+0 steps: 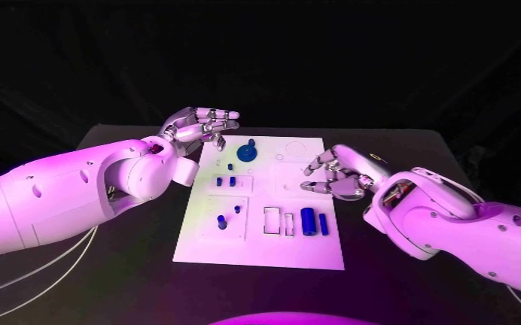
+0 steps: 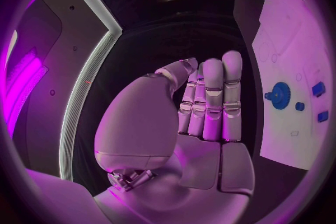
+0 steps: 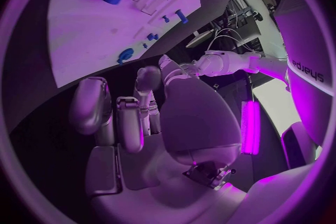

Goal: Assemble the parts on the task board

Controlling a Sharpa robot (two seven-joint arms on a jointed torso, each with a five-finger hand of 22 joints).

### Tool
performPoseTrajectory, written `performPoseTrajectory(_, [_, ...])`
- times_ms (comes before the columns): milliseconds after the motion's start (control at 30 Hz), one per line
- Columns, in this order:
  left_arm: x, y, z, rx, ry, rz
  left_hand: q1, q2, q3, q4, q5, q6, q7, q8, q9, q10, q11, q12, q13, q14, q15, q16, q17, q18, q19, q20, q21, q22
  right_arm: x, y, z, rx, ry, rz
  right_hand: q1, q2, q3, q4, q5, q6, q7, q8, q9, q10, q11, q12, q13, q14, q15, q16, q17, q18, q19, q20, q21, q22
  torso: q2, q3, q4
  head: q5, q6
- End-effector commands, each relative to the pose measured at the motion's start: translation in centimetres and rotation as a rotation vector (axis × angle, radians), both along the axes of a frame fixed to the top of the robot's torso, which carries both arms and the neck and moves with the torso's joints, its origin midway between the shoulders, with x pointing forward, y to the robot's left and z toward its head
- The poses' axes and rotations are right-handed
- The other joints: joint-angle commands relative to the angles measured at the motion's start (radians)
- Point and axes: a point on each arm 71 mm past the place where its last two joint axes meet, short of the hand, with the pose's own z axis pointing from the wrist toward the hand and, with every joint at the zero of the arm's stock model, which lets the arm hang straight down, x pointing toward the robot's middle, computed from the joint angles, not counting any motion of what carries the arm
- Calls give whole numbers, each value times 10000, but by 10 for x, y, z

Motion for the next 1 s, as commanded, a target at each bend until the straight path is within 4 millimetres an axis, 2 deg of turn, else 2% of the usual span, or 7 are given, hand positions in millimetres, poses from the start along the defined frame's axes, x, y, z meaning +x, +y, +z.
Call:
performPoseTrajectory(33, [-1,-1,1,-132,-68,-127,-32,107,-64,-14,8,-19,41,-25,-11,-70,6,47,11,-49,-5,-41,-7,115,-47,16,-54,-8,-10,-18,-9,-559,1485,-949,-233,150,-466,262,-36,22,-88,184,364,170,-54,2184,2642,948,90,221,2105,-182,115,-7,374,351,-67,-13,-154,-294,-8])
performPoseTrajectory(167, [-1,-2,1,-131,-64,-136,-38,108,-70,-11,7,-18,41,-23,-11,-71,7,50,12,-49,-4,-39,-8,115,-46,17,-57,-11,-26,-36,-12,-1287,1461,-1560,-286,94,-951,440,-57,-108,-40,312,730,482,-37,3216,4071,1008,64,388,2432,-246,203,25,704,658,-104,-20,-249,-385,-61])
performPoseTrajectory(300, [-1,-2,1,-131,-58,-144,-47,109,-79,-7,4,-17,42,-21,-12,-73,8,53,13,-48,-3,-37,-8,115,-46,17,-61,-14,-34,-37,-19,-1660,1450,-1909,-235,126,-1262,598,68,-194,-58,424,1045,669,-34,3604,4649,1039,74,464,2588,-280,261,25,902,849,-133,-31,-317,-378,-131])
performPoseTrajectory(400, [-1,-2,1,-133,-51,-157,-47,109,-79,-7,4,-17,42,-21,-12,-73,8,53,13,-48,-3,-37,-8,115,-46,17,-61,-14,-38,-34,-26,-1806,1514,-2065,-227,137,-1366,672,143,-225,-67,459,1154,722,-24,3693,4791,1047,83,481,2625,-291,281,21,974,918,-129,-40,-301,-375,-167])
performPoseTrajectory(500, [-1,-2,0,-133,-45,-165,-47,109,-79,-7,4,-17,42,-21,-12,-73,8,53,13,-48,-3,-37,-8,115,-46,17,-61,-14,-39,-28,-34,-1900,1590,-2155,-214,127,-1510,772,421,-272,-68,501,1301,757,-25,3753,4905,1047,87,482,2626,-297,289,22,1013,968,-127,-52,-277,-391,-199])
performPoseTrajectory(733, [-1,-2,0,-129,-38,-165,-62,114,-91,0,2,-14,41,-18,-12,-74,8,58,15,-49,-1,-35,-14,114,-41,19,-62,-13,-39,-14,-47,-1994,1694,-2108,-146,174,-1754,851,1174,-370,-65,560,1577,783,-23,3789,5026,1047,90,482,2626,-304,292,30,1046,1035,-122,-61,-290,-307,-265])
performPoseTrajectory(1000, [-1,-2,0,-125,-33,-160,-62,114,-91,0,2,-14,41,-18,-12,-74,8,58,15,-49,-1,-35,-14,114,-41,19,-62,-13,-35,0,-56,-1984,1581,-1978,-123,194,-1818,851,1328,-404,-61,566,1645,768,-20,3767,5020,1047,92,482,2626,-300,284,32,1025,1033,-114,-58,-299,-247,-319])
